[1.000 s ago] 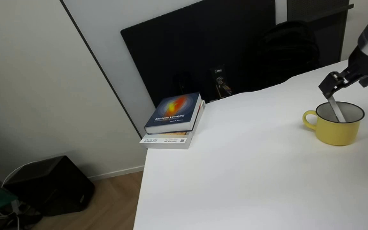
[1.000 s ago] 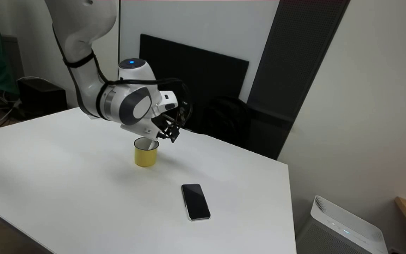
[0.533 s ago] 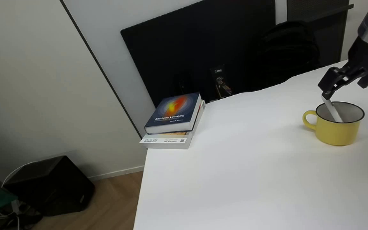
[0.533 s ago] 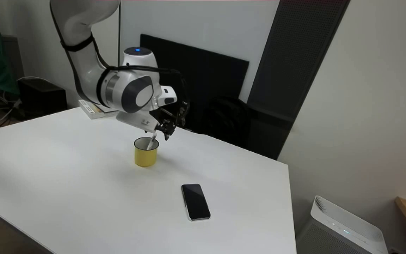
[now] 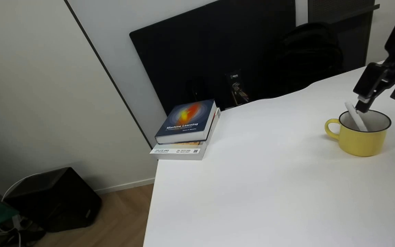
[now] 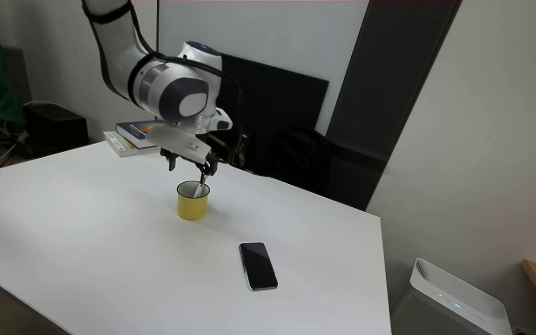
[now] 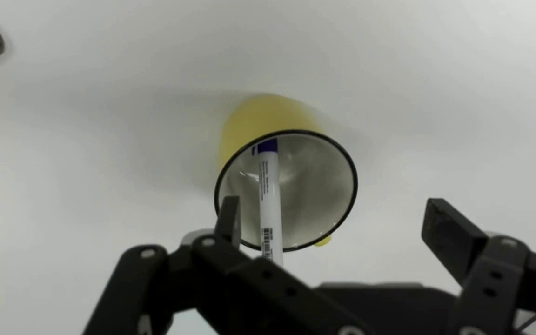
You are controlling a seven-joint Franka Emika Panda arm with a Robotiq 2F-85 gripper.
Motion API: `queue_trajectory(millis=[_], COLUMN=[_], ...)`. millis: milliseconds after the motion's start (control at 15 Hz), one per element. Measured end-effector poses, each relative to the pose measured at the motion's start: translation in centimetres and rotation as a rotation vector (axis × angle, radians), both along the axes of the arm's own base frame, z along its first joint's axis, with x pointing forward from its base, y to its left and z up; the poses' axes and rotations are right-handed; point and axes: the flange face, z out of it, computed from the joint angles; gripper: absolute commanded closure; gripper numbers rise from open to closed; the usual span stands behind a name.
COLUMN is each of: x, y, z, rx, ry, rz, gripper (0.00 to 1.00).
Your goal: Put the marker in the cup
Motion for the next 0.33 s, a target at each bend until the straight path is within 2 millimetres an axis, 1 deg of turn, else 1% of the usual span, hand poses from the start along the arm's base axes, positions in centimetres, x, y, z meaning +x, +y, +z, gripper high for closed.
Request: queue_trajectory(millis=[133,333], x=[-0.32,-0.38], y=[-0.54,-0.31], z=[0.2,-0.09], rx=[0.002,0.001], ry=[0.025,0.027], rz=[0.019,0.022], gripper=[0.0,0.0])
